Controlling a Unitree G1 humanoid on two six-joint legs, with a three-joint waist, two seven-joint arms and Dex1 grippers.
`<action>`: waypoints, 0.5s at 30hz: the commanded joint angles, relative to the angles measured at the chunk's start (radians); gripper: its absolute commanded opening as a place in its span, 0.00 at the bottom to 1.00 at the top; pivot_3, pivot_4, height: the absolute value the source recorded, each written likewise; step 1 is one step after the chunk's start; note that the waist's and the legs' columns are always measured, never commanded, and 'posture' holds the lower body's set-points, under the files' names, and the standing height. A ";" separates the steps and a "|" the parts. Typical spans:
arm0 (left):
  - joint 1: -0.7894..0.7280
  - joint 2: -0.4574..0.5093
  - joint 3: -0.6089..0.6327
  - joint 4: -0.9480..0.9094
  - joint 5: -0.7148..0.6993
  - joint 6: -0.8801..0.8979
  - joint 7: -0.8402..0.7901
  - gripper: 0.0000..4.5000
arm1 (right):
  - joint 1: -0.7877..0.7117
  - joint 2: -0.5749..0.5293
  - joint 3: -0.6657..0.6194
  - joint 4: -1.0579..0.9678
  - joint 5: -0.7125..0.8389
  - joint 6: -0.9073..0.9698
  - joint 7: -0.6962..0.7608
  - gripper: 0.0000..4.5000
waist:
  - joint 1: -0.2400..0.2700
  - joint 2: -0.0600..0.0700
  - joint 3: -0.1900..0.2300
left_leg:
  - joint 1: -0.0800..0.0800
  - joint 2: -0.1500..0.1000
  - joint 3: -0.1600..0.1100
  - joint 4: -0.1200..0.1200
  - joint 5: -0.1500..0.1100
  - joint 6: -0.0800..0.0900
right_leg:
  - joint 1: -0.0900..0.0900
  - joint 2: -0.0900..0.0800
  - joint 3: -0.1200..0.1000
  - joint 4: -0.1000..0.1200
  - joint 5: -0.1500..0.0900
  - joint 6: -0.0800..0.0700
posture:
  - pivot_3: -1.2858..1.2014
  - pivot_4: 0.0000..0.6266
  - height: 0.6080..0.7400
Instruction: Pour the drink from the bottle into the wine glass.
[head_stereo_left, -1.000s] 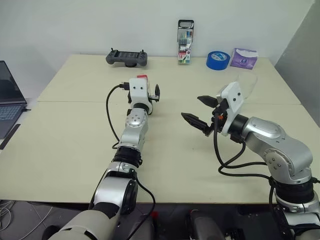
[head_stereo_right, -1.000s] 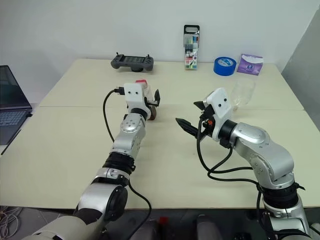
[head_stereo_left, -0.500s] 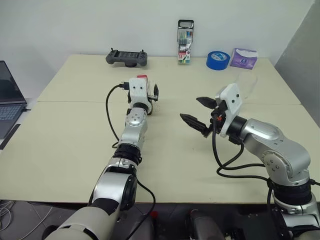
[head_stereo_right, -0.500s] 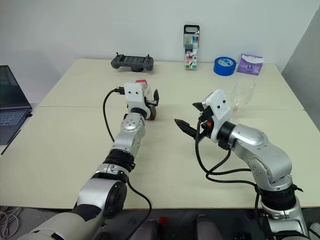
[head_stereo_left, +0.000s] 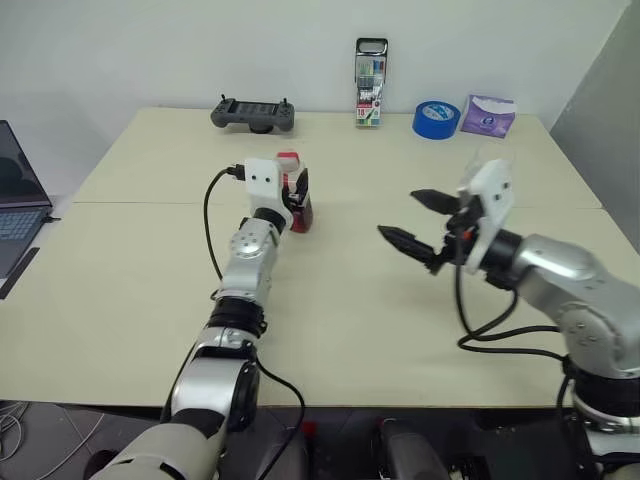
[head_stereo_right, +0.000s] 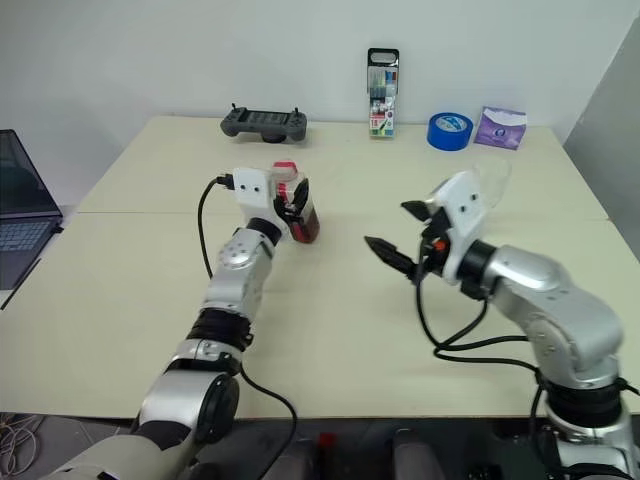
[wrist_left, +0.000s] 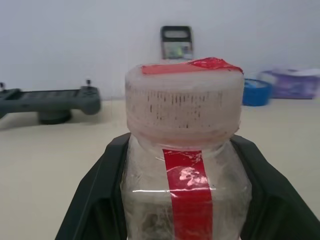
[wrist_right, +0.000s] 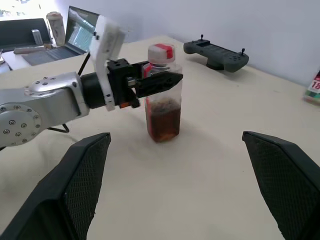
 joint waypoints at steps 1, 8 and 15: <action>0.031 0.084 -0.025 -0.259 -0.122 0.157 -0.209 0.48 | -0.036 -0.029 -0.067 -0.050 0.114 0.052 0.017 1.00 | -0.002 0.000 0.000 | 0.000 0.000 0.000 0.000 0.000 0.000 | 0.000 0.000 0.000 0.000 0.000 0.000 | 0.52 0.24 1.00; 0.149 0.159 -0.135 -0.540 -0.205 0.346 -0.403 0.48 | -0.157 0.050 0.027 -0.074 0.180 0.129 -0.115 1.00 | -0.003 0.001 0.001 | 0.002 0.001 -0.001 0.001 0.000 0.000 | 0.001 0.002 0.001 0.004 0.000 0.000 | 0.52 0.24 1.00; 0.180 0.132 -0.173 -0.599 -0.193 0.354 -0.409 0.48 | -0.186 0.112 0.109 -0.069 0.115 0.190 -0.277 1.00 | -0.001 0.001 0.001 | 0.002 0.001 -0.001 0.001 0.000 0.000 | 0.001 0.001 0.002 0.004 0.000 0.000 | 0.52 0.24 1.00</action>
